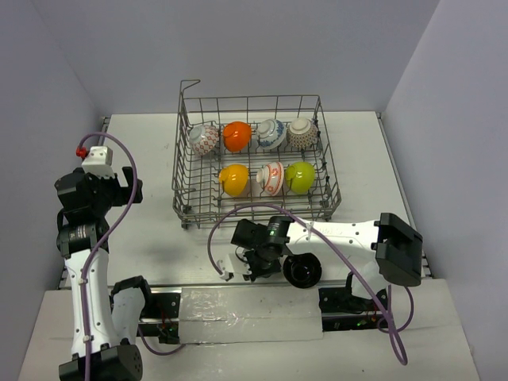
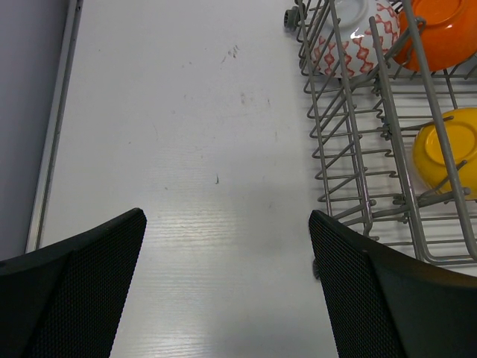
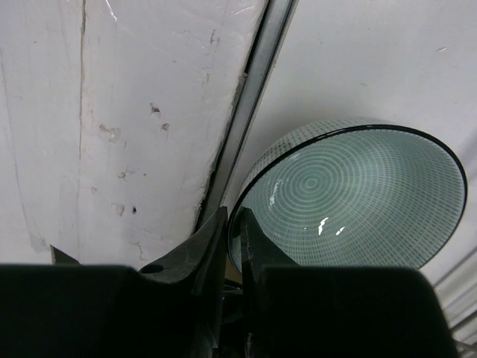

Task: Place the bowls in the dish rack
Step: Pick up the bowl from the center of the board, then turn the bowl upside down over the dish rack.

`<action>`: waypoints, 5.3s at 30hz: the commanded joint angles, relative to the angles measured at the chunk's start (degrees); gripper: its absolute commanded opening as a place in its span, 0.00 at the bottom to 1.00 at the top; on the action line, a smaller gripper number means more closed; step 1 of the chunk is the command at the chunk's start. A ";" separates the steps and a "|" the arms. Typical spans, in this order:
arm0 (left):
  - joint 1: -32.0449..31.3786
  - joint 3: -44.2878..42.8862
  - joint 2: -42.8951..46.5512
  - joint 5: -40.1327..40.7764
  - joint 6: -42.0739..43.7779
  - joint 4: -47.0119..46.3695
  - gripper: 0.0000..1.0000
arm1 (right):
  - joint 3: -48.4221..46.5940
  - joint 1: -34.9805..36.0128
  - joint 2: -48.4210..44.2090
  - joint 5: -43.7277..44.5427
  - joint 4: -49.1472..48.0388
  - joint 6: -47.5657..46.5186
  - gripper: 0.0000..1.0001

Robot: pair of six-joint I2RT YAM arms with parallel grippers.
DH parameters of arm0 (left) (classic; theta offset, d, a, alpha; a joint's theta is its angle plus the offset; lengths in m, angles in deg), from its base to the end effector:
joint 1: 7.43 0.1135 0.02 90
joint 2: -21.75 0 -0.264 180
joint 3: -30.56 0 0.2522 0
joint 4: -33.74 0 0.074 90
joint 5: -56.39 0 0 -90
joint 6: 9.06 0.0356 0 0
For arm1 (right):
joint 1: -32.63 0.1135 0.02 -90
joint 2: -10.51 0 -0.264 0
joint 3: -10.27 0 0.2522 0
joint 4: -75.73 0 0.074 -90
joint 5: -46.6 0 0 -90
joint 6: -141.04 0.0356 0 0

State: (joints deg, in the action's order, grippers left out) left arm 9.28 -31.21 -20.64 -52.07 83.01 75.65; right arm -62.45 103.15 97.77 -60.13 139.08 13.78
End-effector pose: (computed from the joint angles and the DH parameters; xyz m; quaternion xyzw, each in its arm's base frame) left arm 0.1589 0.0359 0.3339 -0.0162 0.8255 -0.0422 0.5626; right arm 0.0818 0.2619 0.2082 -0.8039 0.5674 0.1685 0.0586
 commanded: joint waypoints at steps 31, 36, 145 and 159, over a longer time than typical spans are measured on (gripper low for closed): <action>0.87 0.02 1.08 -2.99 -1.10 -1.95 0.98 | -17.13 -5.48 -5.44 -10.86 6.84 0.34 0.00; 0.96 0.20 1.43 -2.90 -1.01 -2.12 0.98 | -23.30 -10.92 -5.00 -24.69 12.37 -2.20 0.00; 2.80 1.95 1.70 -5.36 -1.19 -2.74 0.99 | -44.75 -42.05 44.48 -54.29 -87.20 110.12 0.00; 2.98 2.13 2.14 -5.62 -1.01 -2.83 0.99 | -42.64 -41.17 46.15 -53.93 -83.77 106.07 0.00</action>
State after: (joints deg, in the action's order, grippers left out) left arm 11.88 -29.33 -19.26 -56.29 82.77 74.77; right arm -104.09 61.95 143.37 -113.44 56.96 120.99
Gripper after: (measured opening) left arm 0.991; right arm 0.096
